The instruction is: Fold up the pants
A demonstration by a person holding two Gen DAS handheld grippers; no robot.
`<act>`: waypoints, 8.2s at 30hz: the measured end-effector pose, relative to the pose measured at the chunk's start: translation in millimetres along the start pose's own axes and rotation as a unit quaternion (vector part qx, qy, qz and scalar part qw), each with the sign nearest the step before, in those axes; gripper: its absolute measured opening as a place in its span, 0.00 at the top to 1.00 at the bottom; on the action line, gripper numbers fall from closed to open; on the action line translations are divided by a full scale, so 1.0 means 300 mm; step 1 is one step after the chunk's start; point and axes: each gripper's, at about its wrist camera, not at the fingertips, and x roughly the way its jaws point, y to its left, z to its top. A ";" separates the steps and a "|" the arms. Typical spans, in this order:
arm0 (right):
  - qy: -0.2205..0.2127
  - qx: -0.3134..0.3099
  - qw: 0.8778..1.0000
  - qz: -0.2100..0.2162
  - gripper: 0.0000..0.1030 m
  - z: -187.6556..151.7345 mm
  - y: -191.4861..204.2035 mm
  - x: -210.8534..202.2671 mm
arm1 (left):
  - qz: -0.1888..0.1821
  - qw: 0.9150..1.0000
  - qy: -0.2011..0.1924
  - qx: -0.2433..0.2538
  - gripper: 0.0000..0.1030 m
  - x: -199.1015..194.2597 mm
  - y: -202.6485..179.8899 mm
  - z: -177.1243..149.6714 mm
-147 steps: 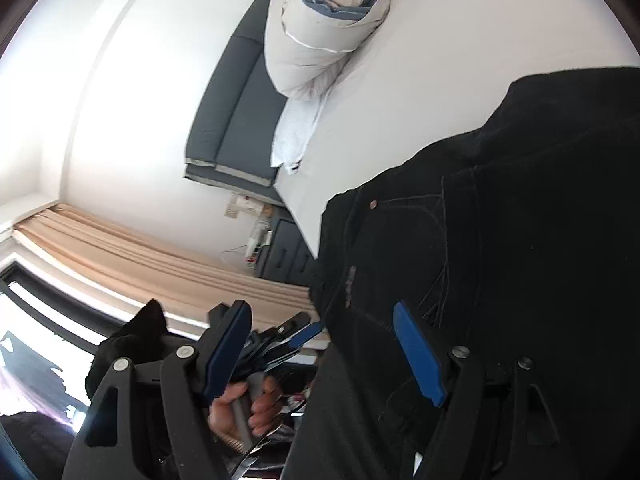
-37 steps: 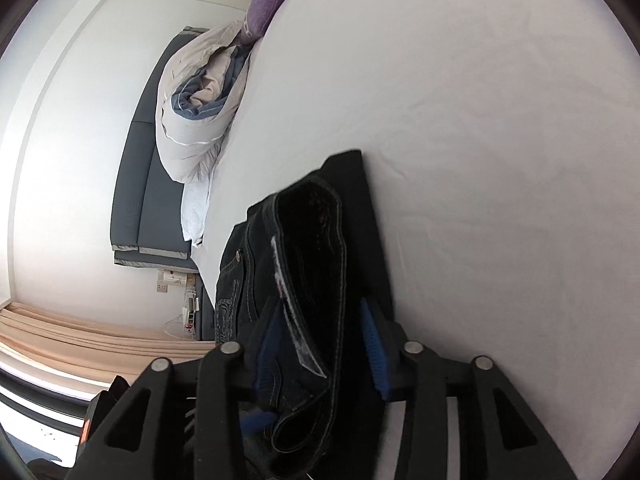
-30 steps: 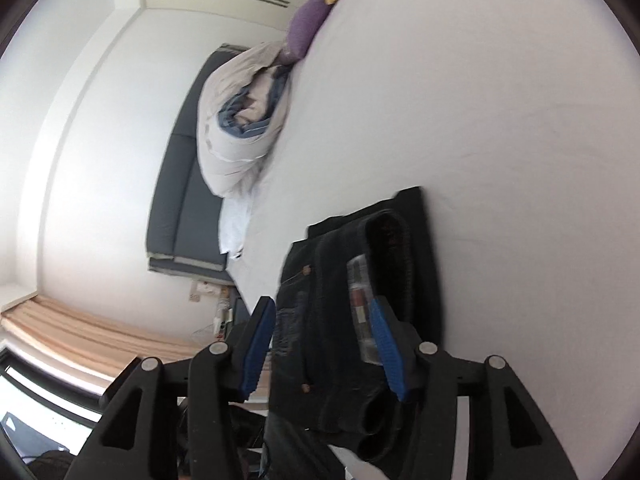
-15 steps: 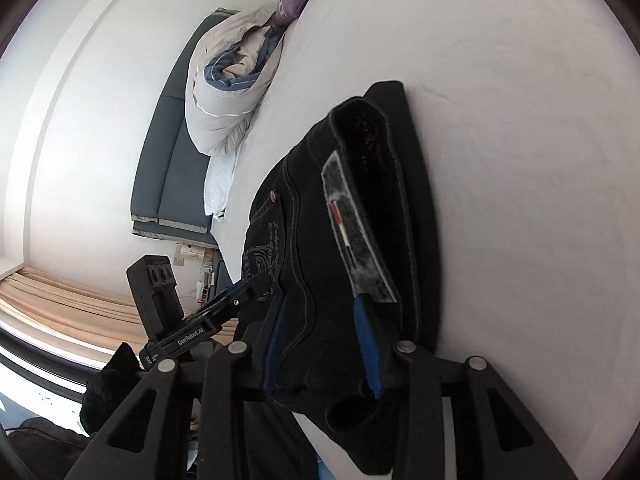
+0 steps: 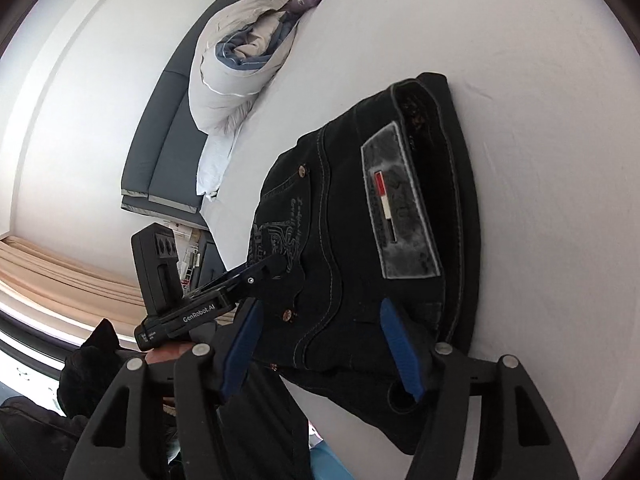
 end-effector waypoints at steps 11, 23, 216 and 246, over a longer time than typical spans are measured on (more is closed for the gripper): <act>-0.079 0.027 0.995 -0.045 0.14 0.091 -0.056 -0.156 | 0.025 0.997 -0.034 -0.061 0.19 -0.136 0.273 0.077; 0.020 -0.010 0.994 -0.110 0.21 0.180 -0.056 0.073 | -0.050 0.995 0.026 -0.087 0.19 -0.013 0.321 0.131; -0.293 -0.143 0.848 -0.417 0.00 -0.044 0.612 -0.486 | 0.063 0.978 -0.193 0.048 0.00 -0.562 -0.485 0.141; -0.286 -0.144 0.850 -0.418 0.00 -0.055 0.595 -0.472 | 0.065 0.978 -0.190 0.046 0.00 -0.560 -0.476 0.141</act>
